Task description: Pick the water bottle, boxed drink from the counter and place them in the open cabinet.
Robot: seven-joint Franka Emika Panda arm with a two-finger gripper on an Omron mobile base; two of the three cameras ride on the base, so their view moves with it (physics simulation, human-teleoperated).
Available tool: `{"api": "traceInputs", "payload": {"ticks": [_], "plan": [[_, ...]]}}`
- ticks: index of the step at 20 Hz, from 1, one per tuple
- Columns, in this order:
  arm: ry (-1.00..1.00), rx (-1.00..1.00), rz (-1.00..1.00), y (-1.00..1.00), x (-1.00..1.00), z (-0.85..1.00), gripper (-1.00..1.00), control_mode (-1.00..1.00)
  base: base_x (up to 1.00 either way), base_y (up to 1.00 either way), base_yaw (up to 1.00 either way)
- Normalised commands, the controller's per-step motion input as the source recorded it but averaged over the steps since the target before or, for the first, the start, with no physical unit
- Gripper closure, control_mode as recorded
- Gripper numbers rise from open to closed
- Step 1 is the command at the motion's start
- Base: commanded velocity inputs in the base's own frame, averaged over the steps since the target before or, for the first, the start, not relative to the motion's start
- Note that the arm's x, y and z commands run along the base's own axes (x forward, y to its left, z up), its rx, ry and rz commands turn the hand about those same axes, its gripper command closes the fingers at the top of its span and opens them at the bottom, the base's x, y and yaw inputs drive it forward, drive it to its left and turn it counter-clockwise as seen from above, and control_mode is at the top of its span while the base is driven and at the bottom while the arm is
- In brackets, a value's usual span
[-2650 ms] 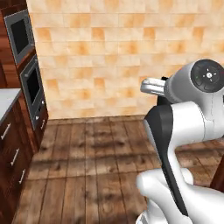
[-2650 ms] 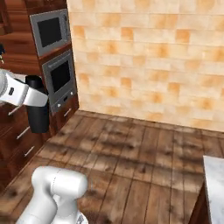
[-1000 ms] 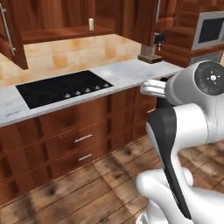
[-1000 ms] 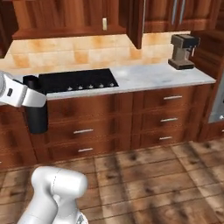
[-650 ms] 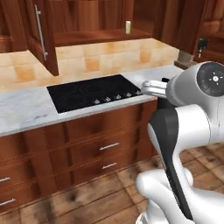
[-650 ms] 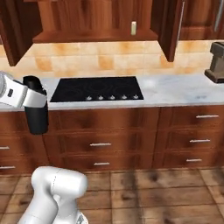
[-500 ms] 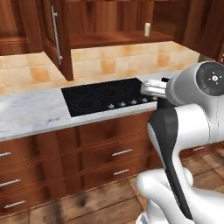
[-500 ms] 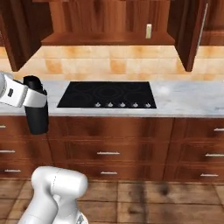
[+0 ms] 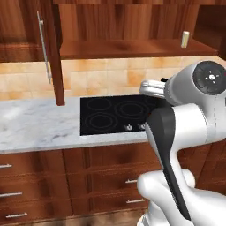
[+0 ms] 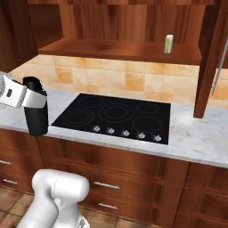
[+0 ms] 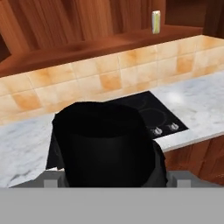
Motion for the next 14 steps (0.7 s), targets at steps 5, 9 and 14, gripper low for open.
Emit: {"api": "traceInputs", "payload": {"ticks": [5,9,14], "plan": [[0.00,0.00,0.00,0.00,0.00,0.00,1.00,1.00,0.39,-0.43,0.10],[0.00,0.00,0.00,0.00,0.00,0.00,1.00,1.00,0.57,0.00,-0.03],[0.00,0.00,0.00,0.00,0.00,0.00,1.00,1.00,0.63,0.06,-0.17]]}}
